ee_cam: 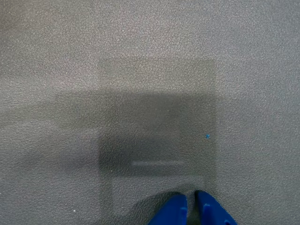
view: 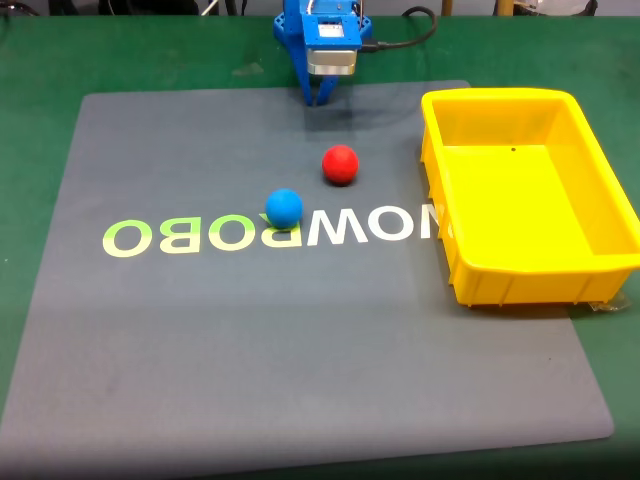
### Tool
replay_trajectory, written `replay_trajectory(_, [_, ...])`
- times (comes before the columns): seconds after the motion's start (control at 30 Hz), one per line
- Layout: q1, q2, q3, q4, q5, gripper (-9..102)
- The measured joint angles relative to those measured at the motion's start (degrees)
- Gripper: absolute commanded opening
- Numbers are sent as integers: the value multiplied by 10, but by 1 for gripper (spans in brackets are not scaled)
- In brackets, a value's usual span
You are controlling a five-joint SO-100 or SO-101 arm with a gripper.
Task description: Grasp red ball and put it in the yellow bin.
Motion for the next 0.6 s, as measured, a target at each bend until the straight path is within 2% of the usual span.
replay_trajectory(0.5, [-15, 2, 0, 0, -27, 0])
replay_trajectory(0.6, [-15, 2, 0, 0, -27, 9])
